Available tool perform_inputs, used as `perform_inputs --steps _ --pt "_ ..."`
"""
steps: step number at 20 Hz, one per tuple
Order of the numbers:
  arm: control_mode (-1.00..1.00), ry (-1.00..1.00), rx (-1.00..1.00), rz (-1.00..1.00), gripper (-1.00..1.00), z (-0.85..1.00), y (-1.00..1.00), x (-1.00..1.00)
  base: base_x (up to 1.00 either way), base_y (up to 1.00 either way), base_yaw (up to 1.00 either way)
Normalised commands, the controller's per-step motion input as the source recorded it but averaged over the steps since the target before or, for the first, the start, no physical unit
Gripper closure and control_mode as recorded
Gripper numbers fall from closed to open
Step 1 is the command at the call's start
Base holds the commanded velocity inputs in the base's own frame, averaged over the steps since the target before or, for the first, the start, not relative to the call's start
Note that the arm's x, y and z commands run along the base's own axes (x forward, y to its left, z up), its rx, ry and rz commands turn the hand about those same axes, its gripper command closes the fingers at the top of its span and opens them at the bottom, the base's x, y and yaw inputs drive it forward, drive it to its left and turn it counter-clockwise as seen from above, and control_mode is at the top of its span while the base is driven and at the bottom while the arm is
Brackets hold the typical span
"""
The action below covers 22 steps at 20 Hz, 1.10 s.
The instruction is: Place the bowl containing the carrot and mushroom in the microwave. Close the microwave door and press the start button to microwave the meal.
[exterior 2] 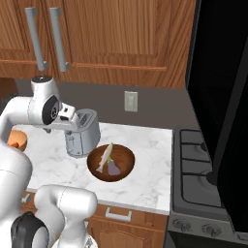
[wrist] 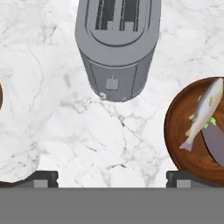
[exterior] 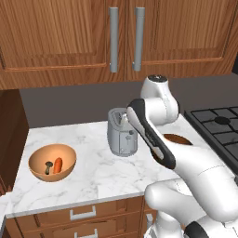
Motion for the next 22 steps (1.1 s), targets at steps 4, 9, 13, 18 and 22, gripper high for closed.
perform_inputs --steps 4,9,13,18,22 --pt "-1.00 -0.04 0.00 -0.03 -1.00 -0.40 0.89 -0.26 0.00 0.00 0.00" --pt "-1.00 -0.01 0.00 -0.07 -1.00 -0.37 0.87 -0.17 0.00 0.00 0.00" --pt "-1.00 0.00 0.03 -0.06 -1.00 -0.35 0.85 -0.01 0.00 0.00 0.00" --pt "-1.00 0.00 0.17 0.00 -1.00 -0.30 0.52 0.01 0.00 0.00 0.00" --pt "-1.00 0.00 0.20 0.00 -1.00 -0.14 0.36 0.11 0.00 0.00 0.00"
